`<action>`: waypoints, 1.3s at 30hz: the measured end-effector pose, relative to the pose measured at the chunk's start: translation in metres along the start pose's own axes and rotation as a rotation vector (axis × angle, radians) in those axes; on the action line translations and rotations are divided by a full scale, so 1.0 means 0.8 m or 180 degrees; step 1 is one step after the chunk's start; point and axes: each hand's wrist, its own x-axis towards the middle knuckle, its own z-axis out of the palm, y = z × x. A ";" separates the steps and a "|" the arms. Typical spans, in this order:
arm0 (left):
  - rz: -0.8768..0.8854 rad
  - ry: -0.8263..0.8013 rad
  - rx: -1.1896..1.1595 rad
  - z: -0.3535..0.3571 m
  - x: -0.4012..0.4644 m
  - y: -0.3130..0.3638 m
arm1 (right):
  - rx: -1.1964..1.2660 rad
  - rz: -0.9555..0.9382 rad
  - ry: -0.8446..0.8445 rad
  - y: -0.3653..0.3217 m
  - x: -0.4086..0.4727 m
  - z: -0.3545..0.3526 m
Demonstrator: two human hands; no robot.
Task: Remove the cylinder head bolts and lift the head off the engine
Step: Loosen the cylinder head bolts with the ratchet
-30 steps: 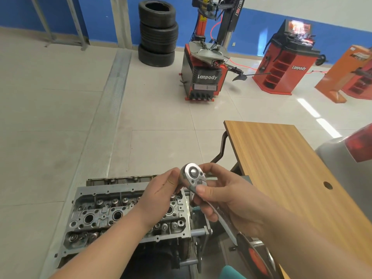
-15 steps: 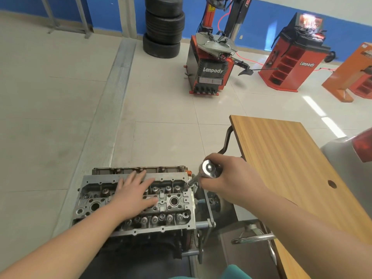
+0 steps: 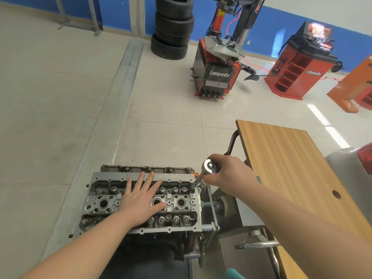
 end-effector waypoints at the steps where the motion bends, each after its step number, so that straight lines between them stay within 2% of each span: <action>1: 0.0006 -0.0009 -0.0013 0.000 0.000 0.000 | -0.0016 0.0010 -0.0031 -0.002 0.002 -0.002; 7: 0.0041 -0.0035 -0.0038 0.000 0.000 -0.002 | -0.0427 -0.0137 -0.0275 -0.013 0.001 -0.013; 17: 0.0105 0.0019 -0.0021 0.006 0.002 -0.005 | -0.1160 -0.0668 -0.0205 -0.019 0.023 -0.019; 28: 0.0152 0.0146 0.0032 0.009 0.000 -0.004 | -0.0407 -0.0004 -0.0235 -0.026 0.015 -0.001; 39: 0.0109 0.0837 -0.0077 0.018 -0.033 0.005 | 0.0311 0.0955 -0.0204 -0.025 0.014 0.015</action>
